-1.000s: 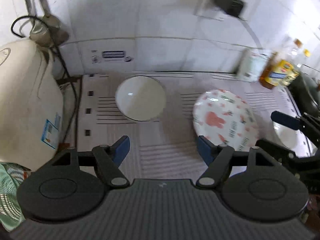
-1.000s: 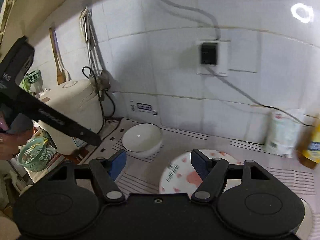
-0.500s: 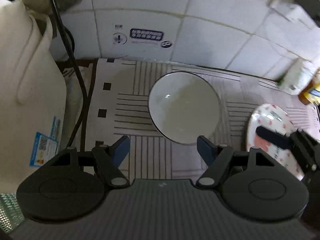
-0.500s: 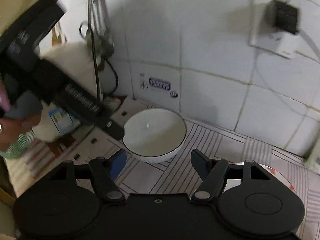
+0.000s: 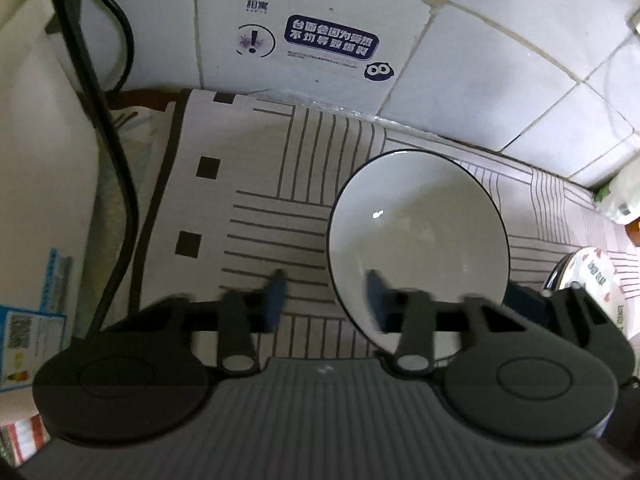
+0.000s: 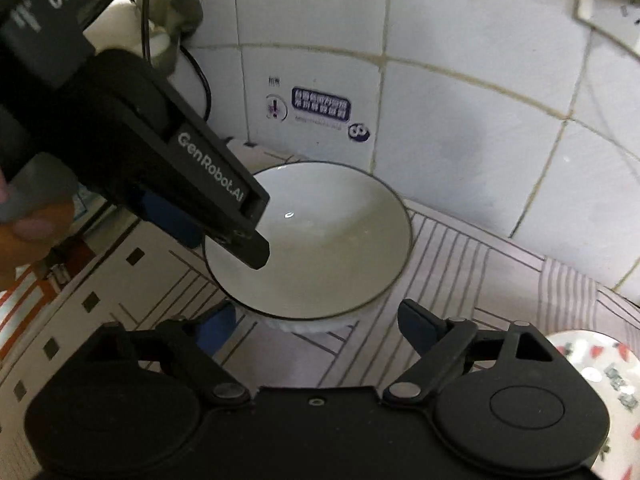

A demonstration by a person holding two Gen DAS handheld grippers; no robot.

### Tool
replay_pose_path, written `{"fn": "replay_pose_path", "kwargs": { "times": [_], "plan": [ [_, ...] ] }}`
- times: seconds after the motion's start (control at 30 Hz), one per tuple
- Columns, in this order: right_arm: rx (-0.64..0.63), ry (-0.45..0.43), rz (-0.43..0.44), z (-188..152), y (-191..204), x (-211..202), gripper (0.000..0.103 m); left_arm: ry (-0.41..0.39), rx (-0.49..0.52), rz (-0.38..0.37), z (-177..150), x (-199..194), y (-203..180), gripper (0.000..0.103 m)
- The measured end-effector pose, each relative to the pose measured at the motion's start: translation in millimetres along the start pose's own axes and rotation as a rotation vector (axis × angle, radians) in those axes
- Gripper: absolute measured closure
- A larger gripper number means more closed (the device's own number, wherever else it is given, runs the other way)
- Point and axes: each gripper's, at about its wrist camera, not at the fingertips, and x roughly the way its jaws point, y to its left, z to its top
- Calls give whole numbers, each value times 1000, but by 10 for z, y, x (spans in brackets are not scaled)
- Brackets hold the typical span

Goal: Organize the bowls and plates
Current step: 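Close both grippers on the bowl rim and lift it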

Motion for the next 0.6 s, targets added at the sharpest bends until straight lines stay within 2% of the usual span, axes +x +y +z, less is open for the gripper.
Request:
{"fn": "replay_pose_path", "kwargs": {
  "times": [0.07, 0.13, 0.3, 0.6],
  "plan": [
    [-17, -2, -6, 9, 20, 45, 11, 4, -5, -24, 13, 61, 24, 87],
    [-14, 1, -10, 19, 30, 98, 10, 10, -14, -53, 2, 114, 28, 91],
    [32, 28, -36, 59, 65, 116, 8, -20, 57, -21, -61, 116, -92, 91],
    [32, -78, -45, -70, 101, -286, 8, -33, 162, -26, -162, -206, -279, 89]
  ]
}}
